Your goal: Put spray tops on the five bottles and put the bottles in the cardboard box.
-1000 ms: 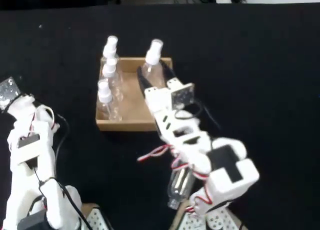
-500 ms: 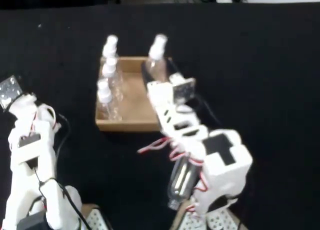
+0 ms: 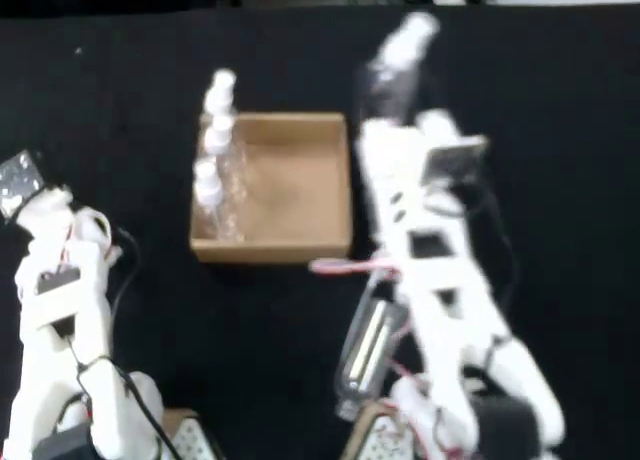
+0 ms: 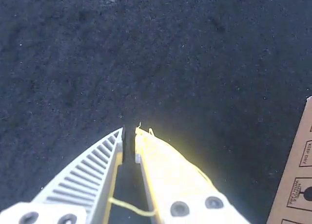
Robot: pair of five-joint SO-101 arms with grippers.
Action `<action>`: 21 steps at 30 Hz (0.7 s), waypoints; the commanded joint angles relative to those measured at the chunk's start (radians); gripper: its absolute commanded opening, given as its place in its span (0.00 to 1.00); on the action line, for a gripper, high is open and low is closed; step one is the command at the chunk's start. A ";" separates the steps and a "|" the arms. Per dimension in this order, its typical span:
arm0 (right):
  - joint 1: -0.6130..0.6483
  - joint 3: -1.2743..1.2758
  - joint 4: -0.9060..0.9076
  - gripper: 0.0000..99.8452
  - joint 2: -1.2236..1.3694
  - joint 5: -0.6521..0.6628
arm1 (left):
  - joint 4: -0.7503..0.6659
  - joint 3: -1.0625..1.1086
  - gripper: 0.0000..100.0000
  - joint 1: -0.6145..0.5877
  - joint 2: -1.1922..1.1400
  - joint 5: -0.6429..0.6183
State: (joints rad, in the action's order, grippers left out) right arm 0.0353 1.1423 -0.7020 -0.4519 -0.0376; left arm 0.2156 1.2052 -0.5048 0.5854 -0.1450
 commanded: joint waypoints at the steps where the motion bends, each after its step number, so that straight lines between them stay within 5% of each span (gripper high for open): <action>1: -0.247 -0.021 0.236 0.02 -0.151 0.002 | -0.021 0.004 0.03 0.015 0.035 -0.003; 6: -0.542 -0.019 0.285 0.02 -0.125 0.129 | -0.021 0.005 0.03 0.015 0.035 -0.003; 11: -0.675 -0.027 0.245 0.02 0.030 0.184 | -0.021 0.008 0.03 0.015 0.035 -0.003; 21: -0.773 0.093 -0.456 0.02 0.495 0.143 | -0.020 0.013 0.03 0.012 0.035 -0.003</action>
State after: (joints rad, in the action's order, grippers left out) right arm -0.7135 1.2375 -0.9536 -0.0468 0.1327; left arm 0.2110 1.2221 -0.5048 0.5854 -0.1450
